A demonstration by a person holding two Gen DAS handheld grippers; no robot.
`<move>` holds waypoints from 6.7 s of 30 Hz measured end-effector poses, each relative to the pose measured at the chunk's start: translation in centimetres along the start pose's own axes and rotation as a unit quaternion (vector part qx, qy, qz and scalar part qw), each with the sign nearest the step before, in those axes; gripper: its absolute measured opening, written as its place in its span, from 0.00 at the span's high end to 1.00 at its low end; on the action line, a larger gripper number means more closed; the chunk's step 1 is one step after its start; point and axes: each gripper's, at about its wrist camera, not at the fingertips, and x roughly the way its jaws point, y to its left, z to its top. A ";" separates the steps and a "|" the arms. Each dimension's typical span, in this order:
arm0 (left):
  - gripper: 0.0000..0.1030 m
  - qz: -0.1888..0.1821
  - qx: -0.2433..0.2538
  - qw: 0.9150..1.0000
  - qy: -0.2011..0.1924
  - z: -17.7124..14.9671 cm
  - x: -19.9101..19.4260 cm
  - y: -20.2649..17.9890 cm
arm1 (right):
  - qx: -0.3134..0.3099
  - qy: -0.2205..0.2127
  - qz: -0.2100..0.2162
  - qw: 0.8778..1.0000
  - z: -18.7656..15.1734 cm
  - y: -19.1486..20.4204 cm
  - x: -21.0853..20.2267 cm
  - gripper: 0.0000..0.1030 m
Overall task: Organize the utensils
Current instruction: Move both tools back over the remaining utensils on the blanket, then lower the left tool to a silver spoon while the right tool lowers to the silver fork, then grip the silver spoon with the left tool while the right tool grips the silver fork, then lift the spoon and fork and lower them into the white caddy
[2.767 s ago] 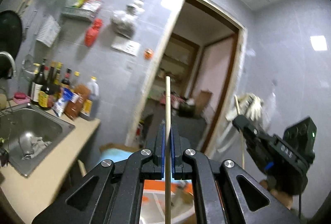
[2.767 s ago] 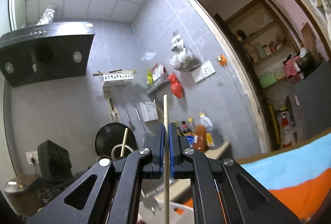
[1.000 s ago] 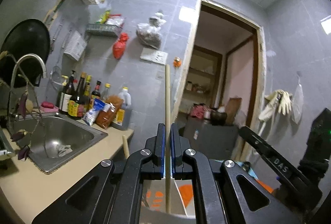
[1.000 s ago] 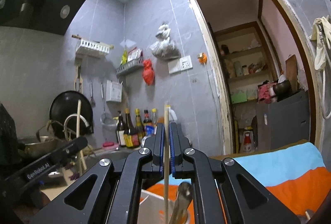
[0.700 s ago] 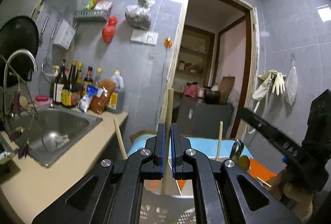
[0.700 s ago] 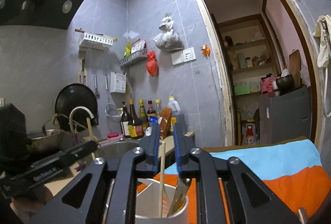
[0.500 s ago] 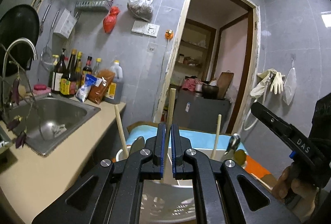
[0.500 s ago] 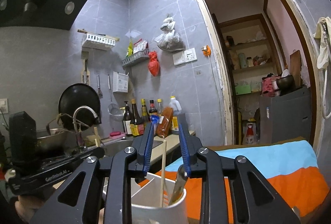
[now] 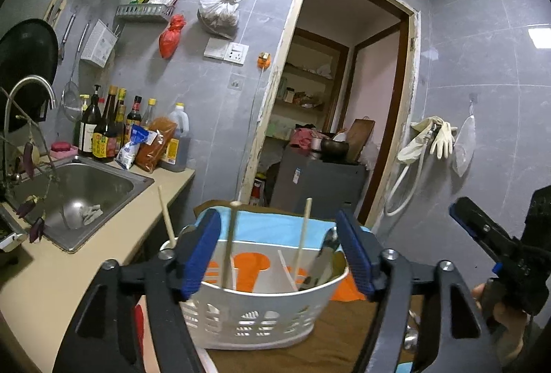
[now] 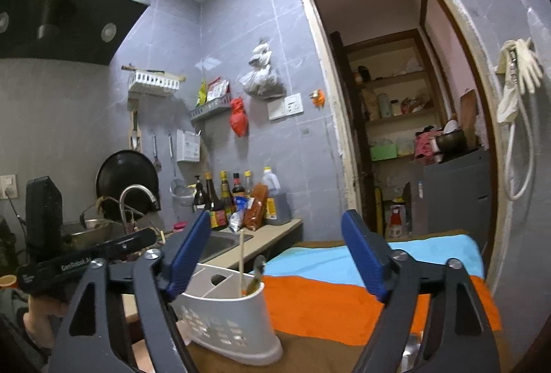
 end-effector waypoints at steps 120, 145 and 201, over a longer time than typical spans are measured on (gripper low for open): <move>0.97 -0.166 -0.059 0.902 0.394 -12.9 21.0 -10.7 | -0.001 0.427 -0.073 0.901 -10.3 -16.9 7.9 0.69; 0.98 -0.182 -0.016 0.904 0.387 -12.4 20.4 -13.0 | 0.014 0.542 -0.083 0.836 -11.0 -16.9 11.7 0.88; 1.00 0.038 0.052 0.993 -0.096 5.0 2.2 2.1 | -0.028 -0.016 0.129 0.991 2.7 3.2 8.9 0.93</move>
